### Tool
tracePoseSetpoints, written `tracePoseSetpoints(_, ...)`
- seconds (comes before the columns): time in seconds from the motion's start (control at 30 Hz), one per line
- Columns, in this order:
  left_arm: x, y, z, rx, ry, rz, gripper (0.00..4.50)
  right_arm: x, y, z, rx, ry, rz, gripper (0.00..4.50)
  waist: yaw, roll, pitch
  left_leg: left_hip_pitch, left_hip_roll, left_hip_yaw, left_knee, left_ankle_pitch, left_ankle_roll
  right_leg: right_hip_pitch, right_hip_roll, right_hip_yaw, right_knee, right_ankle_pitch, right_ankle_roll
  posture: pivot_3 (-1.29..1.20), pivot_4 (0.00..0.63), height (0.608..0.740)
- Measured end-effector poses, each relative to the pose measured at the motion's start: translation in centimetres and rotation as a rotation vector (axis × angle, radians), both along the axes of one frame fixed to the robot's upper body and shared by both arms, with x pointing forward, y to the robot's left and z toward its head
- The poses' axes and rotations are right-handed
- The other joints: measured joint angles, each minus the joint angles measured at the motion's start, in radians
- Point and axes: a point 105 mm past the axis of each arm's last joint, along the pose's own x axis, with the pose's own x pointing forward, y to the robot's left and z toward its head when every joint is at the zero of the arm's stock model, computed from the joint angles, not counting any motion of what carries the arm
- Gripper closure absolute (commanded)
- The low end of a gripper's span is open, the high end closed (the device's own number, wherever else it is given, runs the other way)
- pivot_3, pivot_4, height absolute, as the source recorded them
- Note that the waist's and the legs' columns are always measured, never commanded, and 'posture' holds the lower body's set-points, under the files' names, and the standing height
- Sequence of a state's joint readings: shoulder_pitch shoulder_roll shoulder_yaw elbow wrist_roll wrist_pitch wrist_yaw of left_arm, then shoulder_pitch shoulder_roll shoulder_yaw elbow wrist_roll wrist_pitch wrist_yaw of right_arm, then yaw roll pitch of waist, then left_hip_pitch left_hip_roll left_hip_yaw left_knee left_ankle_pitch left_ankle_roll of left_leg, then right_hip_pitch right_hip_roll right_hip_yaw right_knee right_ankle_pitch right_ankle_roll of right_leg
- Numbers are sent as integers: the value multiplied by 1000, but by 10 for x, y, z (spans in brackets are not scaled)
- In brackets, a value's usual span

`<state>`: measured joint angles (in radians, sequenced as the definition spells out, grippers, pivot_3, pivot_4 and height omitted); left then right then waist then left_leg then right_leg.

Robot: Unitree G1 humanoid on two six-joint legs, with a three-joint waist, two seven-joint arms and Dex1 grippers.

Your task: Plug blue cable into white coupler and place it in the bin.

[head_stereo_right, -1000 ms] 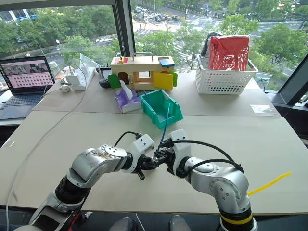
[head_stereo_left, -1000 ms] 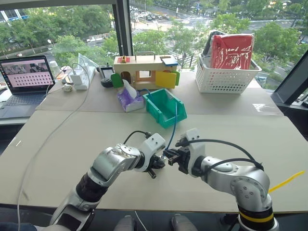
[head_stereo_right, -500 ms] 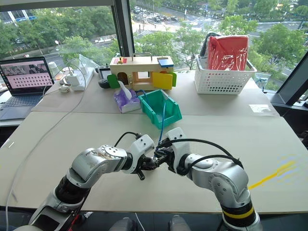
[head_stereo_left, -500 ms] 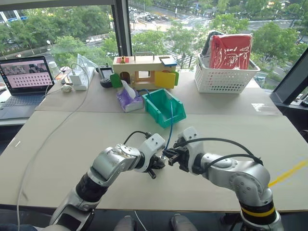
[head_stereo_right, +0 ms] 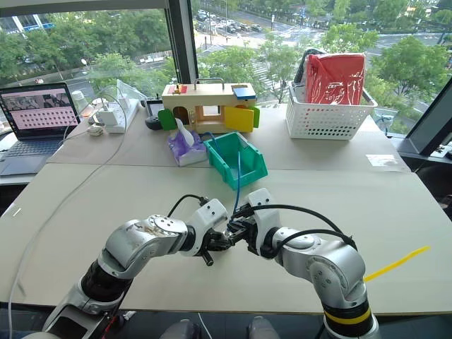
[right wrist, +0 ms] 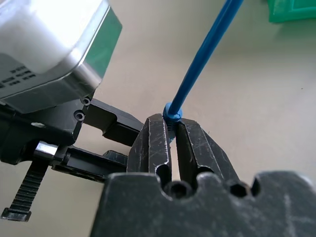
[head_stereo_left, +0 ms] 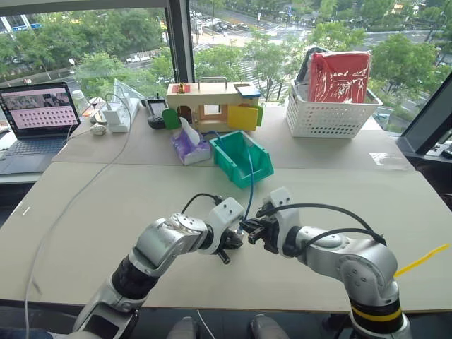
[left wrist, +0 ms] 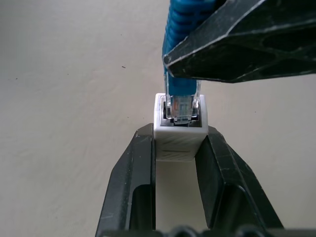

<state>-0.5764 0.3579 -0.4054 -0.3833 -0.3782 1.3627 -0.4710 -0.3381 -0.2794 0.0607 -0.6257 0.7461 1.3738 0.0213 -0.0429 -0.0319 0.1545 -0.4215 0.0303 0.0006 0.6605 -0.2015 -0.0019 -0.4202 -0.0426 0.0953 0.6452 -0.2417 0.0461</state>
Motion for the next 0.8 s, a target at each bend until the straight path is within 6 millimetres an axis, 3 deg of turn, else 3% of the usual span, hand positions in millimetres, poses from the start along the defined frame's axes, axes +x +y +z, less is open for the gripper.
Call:
tracePoseSetpoints(0.43, -2, -1, -3, 2, -11, 22, 3850, -3, 7, -3, -122, -5, 5, 4500, -1, -6, -8, 2, 0, 0, 0, 0, 0, 1, 0, 0, 0, 0, 0, 0, 150, 715)
tracePoseSetpoints(0.8, -6, -4, -5, -4, 12, 14, 3850, -11, 1, -9, -37, 35, -45, 4500, 0, -5, -16, 2, 0, 0, -2, -1, -1, 2, 0, 0, -4, -1, 0, 0, 150, 715)
